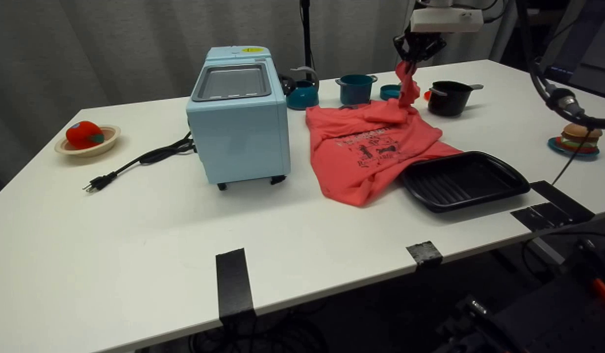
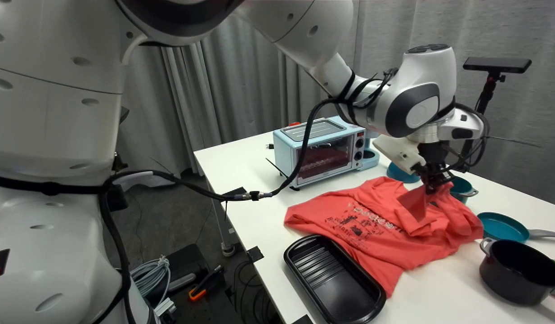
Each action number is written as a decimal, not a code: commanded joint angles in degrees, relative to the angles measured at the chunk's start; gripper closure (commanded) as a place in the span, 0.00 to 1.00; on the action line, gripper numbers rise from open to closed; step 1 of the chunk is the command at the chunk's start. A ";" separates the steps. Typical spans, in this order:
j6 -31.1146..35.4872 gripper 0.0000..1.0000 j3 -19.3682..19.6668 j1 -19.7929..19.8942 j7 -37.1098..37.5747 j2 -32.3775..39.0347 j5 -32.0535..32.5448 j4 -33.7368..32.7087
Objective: Fold the orange shirt
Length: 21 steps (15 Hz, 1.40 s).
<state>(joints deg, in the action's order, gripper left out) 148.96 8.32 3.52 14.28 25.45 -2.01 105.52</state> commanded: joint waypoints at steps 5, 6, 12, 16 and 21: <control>8.63 0.99 -11.92 2.31 -8.87 -4.48 -16.09 7.47; 9.45 0.99 -13.26 2.48 -9.81 -4.67 -18.26 7.96; 19.52 0.65 -20.48 4.82 -15.82 -3.60 -30.35 8.17; 23.94 0.33 -24.12 8.05 -20.59 -3.40 -34.14 7.18; 24.39 0.01 -26.35 12.69 -24.56 -5.83 -35.86 10.57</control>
<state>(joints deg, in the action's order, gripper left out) 173.07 -16.22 13.03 -6.87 22.42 -35.88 113.05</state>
